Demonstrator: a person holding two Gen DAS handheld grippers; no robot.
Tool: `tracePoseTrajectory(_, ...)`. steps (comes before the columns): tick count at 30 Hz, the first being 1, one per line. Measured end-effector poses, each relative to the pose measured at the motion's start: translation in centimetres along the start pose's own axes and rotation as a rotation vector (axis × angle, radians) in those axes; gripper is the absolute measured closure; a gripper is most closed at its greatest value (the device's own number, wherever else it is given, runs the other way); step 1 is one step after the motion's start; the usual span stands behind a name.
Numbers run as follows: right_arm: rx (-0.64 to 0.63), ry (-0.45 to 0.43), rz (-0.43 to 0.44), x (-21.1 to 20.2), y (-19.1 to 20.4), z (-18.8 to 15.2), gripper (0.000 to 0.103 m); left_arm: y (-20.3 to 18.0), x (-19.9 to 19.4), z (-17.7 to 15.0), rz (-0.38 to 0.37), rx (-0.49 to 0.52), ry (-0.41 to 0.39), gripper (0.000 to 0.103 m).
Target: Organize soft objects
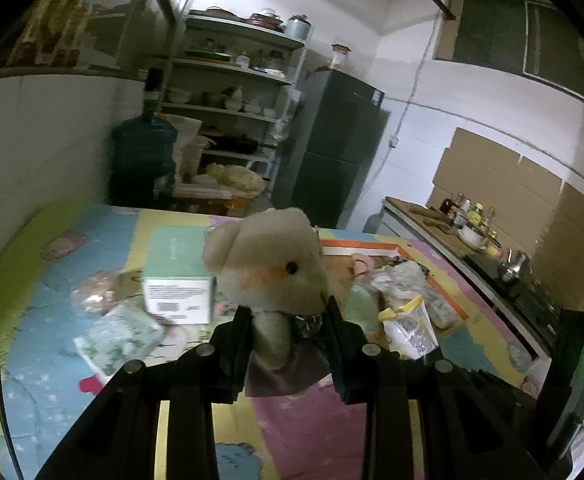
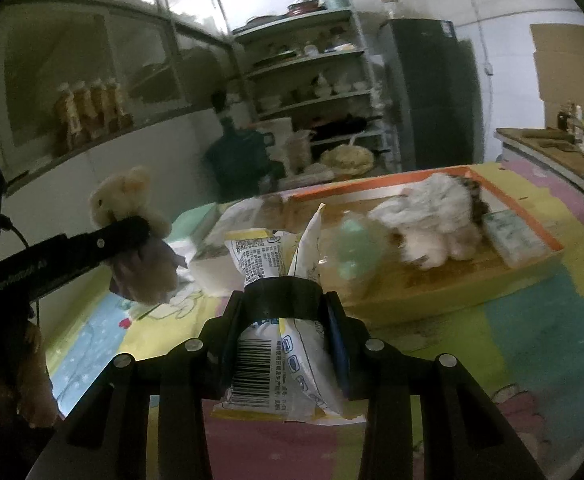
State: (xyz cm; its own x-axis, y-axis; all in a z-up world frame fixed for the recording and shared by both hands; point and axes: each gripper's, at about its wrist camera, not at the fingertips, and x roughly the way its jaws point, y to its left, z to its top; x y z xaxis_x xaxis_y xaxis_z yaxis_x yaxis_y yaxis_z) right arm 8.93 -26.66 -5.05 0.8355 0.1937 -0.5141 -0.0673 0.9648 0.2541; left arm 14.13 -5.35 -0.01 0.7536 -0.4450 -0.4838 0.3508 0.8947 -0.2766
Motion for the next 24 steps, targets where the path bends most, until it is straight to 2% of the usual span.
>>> tracePoseTrajectory(24,0.042,-0.088,-0.089,-2.8,-8.2,3.5,0.064,-7.5,6.5,1.6,0.020,0.100,0.072,0.070)
